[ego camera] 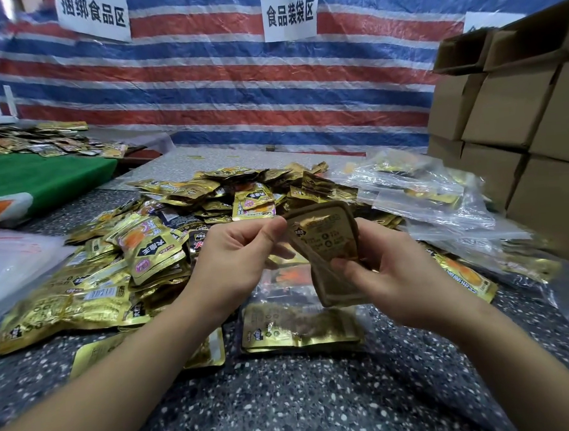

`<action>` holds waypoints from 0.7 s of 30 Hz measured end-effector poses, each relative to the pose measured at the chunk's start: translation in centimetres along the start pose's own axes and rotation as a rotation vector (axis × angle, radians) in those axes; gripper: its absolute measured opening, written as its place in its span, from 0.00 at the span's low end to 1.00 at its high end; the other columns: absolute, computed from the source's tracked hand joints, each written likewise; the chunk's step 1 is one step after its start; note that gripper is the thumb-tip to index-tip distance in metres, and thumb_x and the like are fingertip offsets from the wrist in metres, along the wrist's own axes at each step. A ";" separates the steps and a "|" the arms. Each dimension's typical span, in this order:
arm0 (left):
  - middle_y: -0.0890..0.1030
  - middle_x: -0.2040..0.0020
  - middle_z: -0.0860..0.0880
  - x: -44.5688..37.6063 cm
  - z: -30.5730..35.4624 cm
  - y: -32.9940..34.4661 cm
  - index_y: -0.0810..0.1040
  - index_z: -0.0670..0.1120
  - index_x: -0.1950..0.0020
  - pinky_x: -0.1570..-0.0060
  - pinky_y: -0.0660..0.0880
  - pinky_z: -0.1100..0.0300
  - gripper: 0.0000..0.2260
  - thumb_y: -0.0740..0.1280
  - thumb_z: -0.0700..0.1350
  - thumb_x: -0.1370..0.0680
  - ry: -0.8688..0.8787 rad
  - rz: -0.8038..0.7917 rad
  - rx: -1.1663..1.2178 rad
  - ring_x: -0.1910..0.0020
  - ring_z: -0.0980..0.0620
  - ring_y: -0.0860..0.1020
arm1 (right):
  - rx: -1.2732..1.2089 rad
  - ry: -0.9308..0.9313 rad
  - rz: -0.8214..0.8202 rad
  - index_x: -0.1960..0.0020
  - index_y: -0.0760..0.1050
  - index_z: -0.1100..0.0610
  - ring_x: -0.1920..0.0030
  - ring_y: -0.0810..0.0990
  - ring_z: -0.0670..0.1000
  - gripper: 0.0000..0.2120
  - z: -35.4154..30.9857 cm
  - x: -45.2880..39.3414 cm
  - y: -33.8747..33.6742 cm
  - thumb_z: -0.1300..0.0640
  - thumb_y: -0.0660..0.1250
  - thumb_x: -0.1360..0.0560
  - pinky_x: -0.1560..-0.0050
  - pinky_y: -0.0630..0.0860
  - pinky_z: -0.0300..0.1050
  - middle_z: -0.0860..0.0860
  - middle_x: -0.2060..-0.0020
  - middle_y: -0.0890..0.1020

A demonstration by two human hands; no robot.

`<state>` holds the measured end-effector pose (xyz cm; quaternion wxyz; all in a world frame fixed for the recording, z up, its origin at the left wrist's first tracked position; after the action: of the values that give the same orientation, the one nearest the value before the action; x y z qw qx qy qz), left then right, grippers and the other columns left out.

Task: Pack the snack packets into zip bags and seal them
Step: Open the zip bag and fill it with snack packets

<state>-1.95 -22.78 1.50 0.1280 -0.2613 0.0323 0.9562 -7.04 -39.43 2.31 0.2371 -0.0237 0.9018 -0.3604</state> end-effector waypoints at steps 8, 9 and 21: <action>0.86 0.64 0.50 0.0 0.4 0.3 0.84 0.47 0.56 0.67 0.77 0.63 0.08 0.66 0.43 0.22 0.041 -0.015 -0.079 0.65 0.51 0.84 | 0.173 0.047 -0.114 0.39 0.71 0.45 0.51 0.80 0.50 0.14 0.2 0.2 0.1 0.59 0.63 0.20 0.49 0.78 0.58 0.45 0.51 0.82; 0.86 0.63 0.49 0.0 0.4 0.4 0.84 0.47 0.56 0.67 0.77 0.62 0.08 0.65 0.43 0.21 0.041 -0.018 -0.077 0.64 0.50 0.84 | 0.190 0.056 -0.130 0.39 0.70 0.45 0.50 0.80 0.52 0.14 0.3 0.2 0.1 0.60 0.62 0.20 0.50 0.78 0.59 0.46 0.50 0.82; 0.86 0.64 0.49 0.0 -0.1 0.7 0.84 0.46 0.57 0.68 0.79 0.62 0.09 0.66 0.48 0.26 0.007 -0.033 -0.047 0.65 0.51 0.85 | -0.026 -0.081 0.028 0.42 0.72 0.39 0.55 0.81 0.47 0.09 -1.1 0.0 0.3 0.48 0.62 0.21 0.55 0.80 0.55 0.42 0.54 0.82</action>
<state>-2.10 -23.44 1.37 0.1375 -0.2681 0.0059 0.9535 -7.52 -38.45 2.80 0.2784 -0.0287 0.8963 -0.3439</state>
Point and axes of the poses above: each hand's wrist, its own x-axis away from the middle knuckle, its own y-axis out of the palm, z = x × y, the point moved 9 cm from there along -x, towards the middle knuckle
